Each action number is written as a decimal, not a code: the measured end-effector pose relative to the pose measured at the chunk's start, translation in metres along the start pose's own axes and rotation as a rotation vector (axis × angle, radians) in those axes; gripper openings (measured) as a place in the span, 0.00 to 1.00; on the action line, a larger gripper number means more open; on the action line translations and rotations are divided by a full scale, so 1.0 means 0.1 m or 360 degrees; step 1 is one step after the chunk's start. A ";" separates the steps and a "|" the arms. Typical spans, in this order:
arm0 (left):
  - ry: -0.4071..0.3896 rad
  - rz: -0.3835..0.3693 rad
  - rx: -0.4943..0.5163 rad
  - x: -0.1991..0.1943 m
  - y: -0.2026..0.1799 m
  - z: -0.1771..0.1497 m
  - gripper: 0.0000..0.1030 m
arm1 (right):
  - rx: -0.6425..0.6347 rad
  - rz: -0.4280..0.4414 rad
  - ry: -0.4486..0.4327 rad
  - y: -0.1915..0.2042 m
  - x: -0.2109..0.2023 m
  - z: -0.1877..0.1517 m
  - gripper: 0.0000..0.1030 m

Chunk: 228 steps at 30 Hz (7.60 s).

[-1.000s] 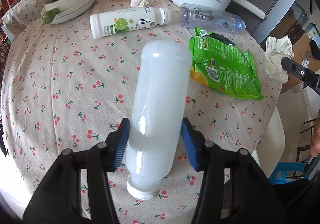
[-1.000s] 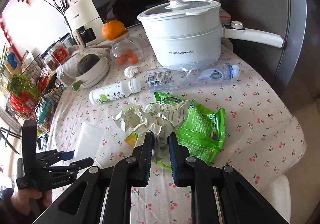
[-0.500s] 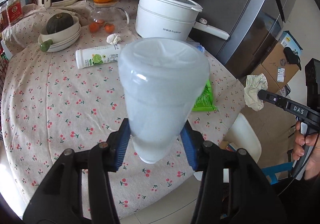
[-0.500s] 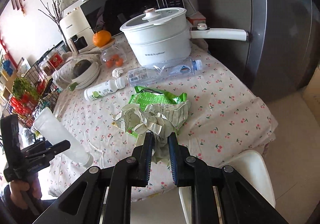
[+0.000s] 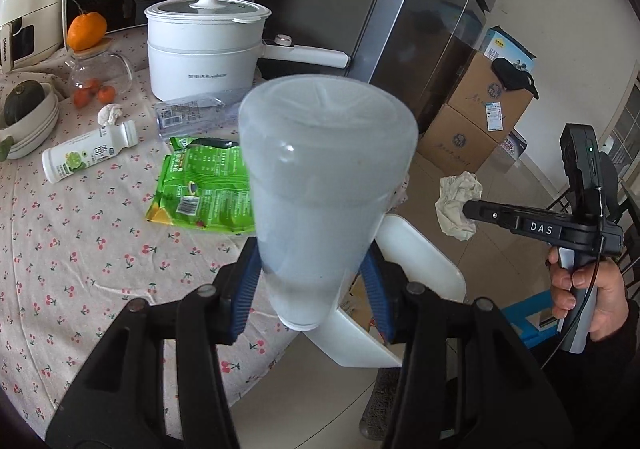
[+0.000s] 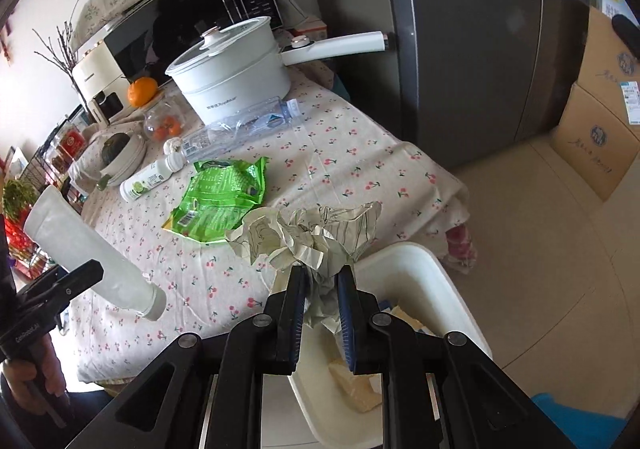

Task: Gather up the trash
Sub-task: 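Carry the bottle and tissue over the white bin and open both tools, then grasp the lime-printed white bottle with the left tool while the right tool grasps the green snack bag, then carry the bottle and green bag over the white bin and release both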

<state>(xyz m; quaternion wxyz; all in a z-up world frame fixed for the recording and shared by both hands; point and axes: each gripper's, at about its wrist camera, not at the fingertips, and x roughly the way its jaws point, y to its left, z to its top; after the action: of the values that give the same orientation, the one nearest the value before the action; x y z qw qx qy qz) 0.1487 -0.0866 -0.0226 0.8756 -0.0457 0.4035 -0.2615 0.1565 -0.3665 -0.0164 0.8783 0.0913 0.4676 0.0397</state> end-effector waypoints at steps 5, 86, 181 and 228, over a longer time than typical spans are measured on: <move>0.0033 -0.0156 0.0066 0.34 -0.36 -0.06 0.50 | 0.0099 -0.0052 0.0024 -0.26 -0.05 -0.16 0.16; 0.0136 0.0576 -0.0102 -0.06 1.18 -0.23 0.91 | 0.0166 0.0001 0.0361 1.01 1.45 0.34 0.74; 0.0141 0.0212 -0.0072 -0.22 0.49 -0.35 0.49 | 0.0083 -0.0061 -0.0100 -0.12 -0.41 -0.18 0.07; 0.0310 -0.0047 0.0310 0.61 -0.75 -0.58 0.49 | 0.0232 -0.0345 0.0310 -0.85 0.04 -0.64 0.62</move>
<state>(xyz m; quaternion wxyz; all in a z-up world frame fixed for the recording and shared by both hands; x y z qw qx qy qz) 0.1076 -0.1733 -0.0814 0.8287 0.0591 0.4585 -0.3155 0.1040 -0.4413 -0.0711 0.8190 0.0996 0.5593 -0.0808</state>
